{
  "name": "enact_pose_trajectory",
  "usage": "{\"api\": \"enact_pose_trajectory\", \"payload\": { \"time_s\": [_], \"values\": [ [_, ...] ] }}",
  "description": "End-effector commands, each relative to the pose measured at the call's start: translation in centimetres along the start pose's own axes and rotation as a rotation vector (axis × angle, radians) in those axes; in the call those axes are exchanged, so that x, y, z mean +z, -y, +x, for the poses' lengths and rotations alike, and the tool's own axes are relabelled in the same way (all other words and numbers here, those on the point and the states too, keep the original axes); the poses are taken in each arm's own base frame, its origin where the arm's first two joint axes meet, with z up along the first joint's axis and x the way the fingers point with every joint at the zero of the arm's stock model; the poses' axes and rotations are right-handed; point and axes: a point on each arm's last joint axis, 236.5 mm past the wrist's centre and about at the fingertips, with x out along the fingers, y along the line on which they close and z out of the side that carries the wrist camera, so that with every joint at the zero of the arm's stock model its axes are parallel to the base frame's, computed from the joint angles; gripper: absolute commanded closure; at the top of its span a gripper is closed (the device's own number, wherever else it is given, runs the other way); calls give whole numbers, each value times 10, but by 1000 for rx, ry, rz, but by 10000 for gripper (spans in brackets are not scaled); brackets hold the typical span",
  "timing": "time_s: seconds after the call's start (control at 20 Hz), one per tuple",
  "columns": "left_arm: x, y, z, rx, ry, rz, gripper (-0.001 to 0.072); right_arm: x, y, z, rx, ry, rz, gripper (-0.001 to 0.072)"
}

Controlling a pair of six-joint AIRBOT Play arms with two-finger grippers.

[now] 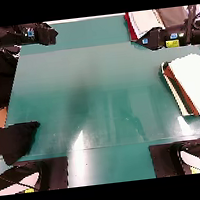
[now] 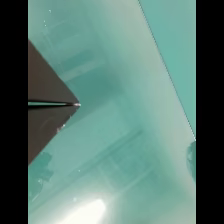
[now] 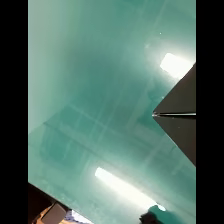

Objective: Fold the shirts.

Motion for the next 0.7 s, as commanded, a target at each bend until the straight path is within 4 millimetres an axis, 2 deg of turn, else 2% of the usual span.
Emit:
{"api": "enact_pose_trajectory", "payload": {
  "time_s": [0.0,0.65],
  "values": [
    [1,0,-1,1,5,0,680,1,-1,0,1,2,-1,696],
    [6,0,-1,2,25,-3,680,-6,-2,0,7,-24,-1,696]
  ]
}}
